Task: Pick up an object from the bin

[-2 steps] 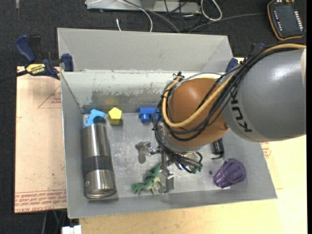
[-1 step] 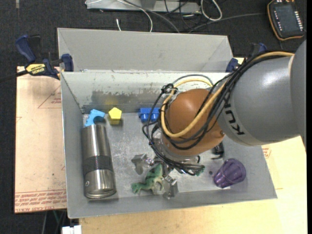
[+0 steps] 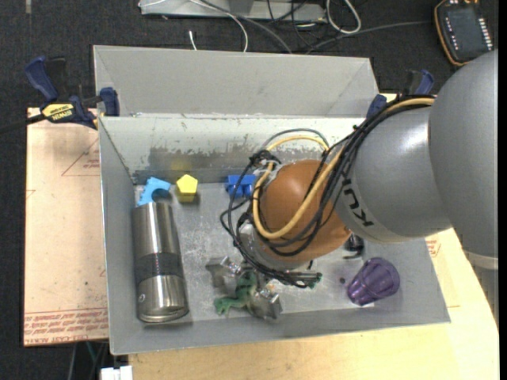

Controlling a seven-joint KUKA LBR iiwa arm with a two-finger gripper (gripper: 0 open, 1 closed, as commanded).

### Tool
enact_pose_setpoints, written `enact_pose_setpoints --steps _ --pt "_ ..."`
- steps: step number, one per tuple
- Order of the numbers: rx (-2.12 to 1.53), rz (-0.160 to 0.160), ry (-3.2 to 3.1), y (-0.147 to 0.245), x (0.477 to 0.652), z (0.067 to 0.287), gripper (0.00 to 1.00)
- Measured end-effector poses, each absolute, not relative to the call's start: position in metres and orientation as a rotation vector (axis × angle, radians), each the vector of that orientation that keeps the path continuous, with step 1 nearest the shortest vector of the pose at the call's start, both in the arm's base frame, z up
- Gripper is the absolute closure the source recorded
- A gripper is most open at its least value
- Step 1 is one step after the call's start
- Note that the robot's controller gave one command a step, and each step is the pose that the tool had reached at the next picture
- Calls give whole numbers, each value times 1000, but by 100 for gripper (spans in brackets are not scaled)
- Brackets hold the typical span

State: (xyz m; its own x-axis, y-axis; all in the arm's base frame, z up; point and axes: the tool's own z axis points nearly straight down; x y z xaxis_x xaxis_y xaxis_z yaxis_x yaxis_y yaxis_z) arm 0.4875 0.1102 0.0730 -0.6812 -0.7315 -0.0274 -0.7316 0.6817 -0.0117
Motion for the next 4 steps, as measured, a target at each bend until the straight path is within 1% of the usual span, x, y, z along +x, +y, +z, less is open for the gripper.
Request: enact_pose_setpoints --steps 1,3,4 --pt "-1372 7 2816 109 488 71 100" --pt "-1384 9 2812 109 488 72 100" --pt "-1388 15 2823 109 484 100 100"
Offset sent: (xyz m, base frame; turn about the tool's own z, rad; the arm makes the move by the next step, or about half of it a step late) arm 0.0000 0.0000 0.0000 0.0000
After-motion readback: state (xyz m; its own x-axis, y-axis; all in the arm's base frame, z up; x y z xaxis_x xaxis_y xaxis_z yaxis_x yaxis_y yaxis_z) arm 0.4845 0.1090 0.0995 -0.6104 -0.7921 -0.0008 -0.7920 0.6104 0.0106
